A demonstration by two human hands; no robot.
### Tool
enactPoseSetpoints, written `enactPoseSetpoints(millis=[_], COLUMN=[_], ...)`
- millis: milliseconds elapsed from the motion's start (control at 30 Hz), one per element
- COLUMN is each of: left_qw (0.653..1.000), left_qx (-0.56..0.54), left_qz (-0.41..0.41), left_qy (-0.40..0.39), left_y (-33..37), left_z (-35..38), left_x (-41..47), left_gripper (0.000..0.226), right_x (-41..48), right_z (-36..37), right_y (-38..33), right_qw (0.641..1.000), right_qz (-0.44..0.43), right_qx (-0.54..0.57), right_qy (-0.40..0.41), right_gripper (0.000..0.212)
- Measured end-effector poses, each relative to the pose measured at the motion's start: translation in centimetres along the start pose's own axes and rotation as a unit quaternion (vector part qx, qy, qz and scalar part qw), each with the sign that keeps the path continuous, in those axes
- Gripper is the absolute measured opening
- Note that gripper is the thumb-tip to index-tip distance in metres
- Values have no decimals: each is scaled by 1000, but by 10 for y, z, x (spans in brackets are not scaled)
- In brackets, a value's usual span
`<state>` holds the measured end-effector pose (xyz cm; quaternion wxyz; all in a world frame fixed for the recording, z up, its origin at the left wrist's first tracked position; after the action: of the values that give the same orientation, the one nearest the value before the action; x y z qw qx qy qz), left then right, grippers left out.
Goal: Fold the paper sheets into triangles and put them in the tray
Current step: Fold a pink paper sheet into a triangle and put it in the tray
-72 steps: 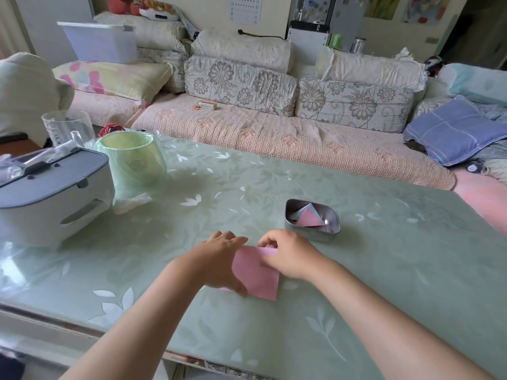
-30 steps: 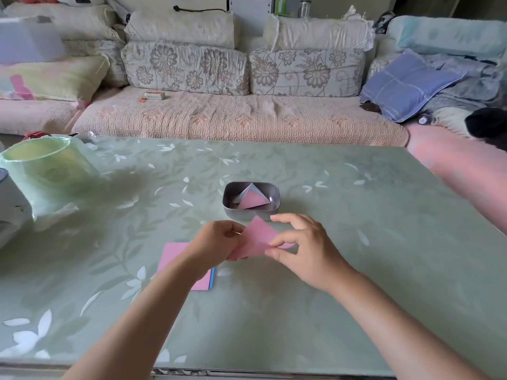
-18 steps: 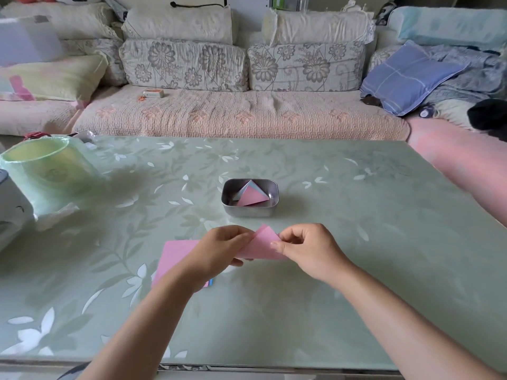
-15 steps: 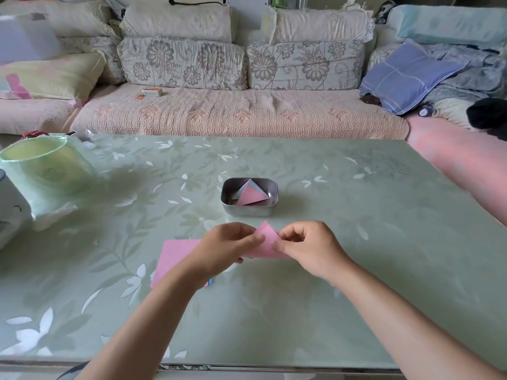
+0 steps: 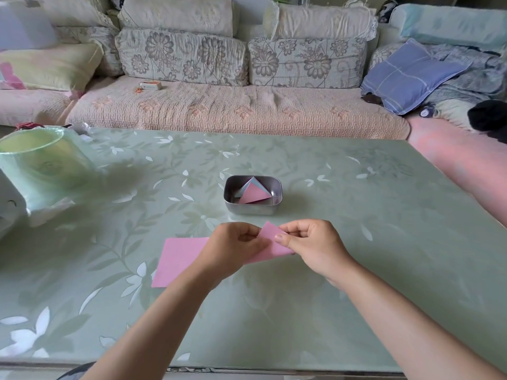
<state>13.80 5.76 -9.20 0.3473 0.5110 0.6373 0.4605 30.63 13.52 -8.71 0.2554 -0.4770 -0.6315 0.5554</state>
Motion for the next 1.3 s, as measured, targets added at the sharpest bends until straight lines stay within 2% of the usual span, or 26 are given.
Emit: enactPoseSetpoints(millis=[133,367,467,567,667,767,867,1067,1200,1300], left_qw=[999,994,990,988,989,988,989,987,982,981], left_qx=[18,58,74,70,67,63,66,93,134,145], left_qz=[28,92,119,134,133,138,132,132,129,126], left_qy=[6,-3,5,14,20,21,28,15,18,18], left_y=[-2,2,5,8,7,7,6,8,9,10], left_z=[1,5,8,10,12,15,16,17,18,18], left_x=[1,-1,-2,-3,-3,-5,-5,-6,-7,-8], left_gripper=[9,22,29,29,27,27,26,25,26,25], right_x=[0,-2,0,-2,-8,-11,-9,-6,-7,-6], right_z=[1,3,3,2,7,12,12,9,10,9], right_y=[0,-2,0,-1,-5,-6,-5,-5,-4,-4], right_qw=[1000,999,998,991,963,938,933,945,938,941], right_qz=[-11,-43,-44,-70,-145,-182,-177,-131,-124,-125], right_qx=[-3,-17,-38,-105,-212,-283,-304,-292,-321,-313], right_qy=[9,22,30,55,79,86,74,59,34,40], right_gripper=[11,21,14,20,22,23,25,23,28,23])
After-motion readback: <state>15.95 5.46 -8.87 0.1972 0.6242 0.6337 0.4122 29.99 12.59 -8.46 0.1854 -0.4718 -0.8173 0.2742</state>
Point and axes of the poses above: each hand's wrist, its own x-axis towards the middle knuckle, its own z-axis out of the palm, y = z × x, the point moved 3 cm from there along x, towards the middle knuckle, and after that the axes turned 8 degrees about z, right-handed, at the moved point
